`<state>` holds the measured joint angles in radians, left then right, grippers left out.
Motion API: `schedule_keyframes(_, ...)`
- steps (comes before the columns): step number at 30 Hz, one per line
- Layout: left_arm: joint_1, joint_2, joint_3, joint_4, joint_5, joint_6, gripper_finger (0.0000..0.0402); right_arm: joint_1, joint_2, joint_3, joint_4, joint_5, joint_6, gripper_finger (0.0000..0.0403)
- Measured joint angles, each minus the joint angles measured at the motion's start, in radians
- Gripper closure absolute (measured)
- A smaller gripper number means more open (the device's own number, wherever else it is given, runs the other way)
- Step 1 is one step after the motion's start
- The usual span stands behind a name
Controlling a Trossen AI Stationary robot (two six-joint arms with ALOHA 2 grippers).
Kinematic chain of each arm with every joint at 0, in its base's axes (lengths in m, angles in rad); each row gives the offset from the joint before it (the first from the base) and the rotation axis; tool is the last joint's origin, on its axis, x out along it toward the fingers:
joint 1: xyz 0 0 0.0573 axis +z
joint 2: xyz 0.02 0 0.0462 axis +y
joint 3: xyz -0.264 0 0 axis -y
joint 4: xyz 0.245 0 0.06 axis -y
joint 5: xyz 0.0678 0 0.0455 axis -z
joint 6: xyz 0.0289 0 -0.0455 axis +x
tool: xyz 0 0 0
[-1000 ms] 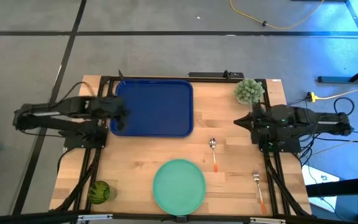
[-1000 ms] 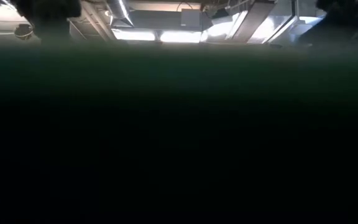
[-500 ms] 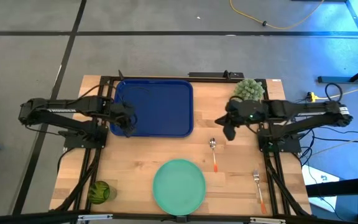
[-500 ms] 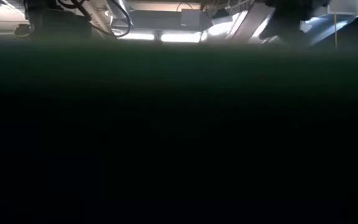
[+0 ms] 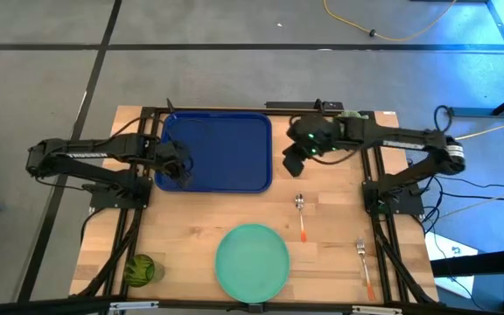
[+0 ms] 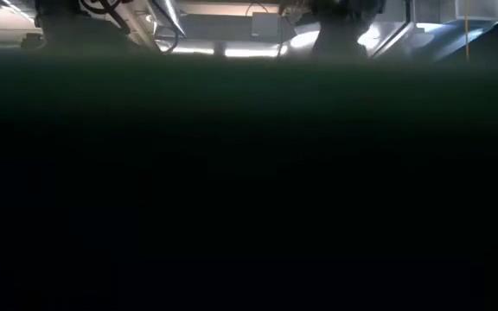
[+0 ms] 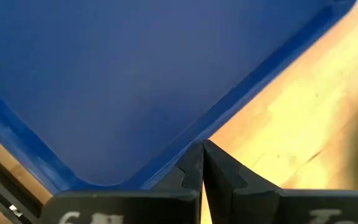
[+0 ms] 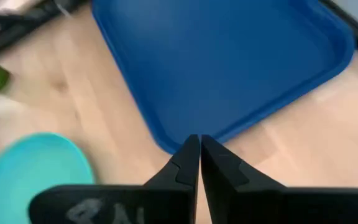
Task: Pick and place plate/cup/fork/spoon on tray
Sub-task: Move the blue serving tray to the center of the table
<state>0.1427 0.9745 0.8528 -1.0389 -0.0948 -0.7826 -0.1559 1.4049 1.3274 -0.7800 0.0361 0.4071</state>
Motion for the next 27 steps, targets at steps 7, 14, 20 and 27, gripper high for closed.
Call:
schedule_keyframes(7, 0.069, 0.048, -0.001, 0.002, -0.063, 0.004, 0.0401, -0.013, 0.076, 0.123, -0.034, -0.004, -0.095, 0.0382)
schedule_keyframes(14, 0.109, 0.181, -0.108, 0.183, -0.060, 0.007, 0.0401, -0.021, 0.080, 0.137, -0.030, 0.001, -0.102, 0.0382)
schedule_keyframes(20, 0.136, 0.298, -0.187, 0.518, -0.073, 0.078, 0.0401, -0.025, 0.080, 0.137, -0.025, 0.016, -0.099, 0.0382)
schedule_keyframes(27, 0.185, 0.466, -0.209, 0.719, -0.213, 0.087, 0.0401, -0.024, 0.080, 0.137, -0.025, 0.016, -0.099, 0.0382)
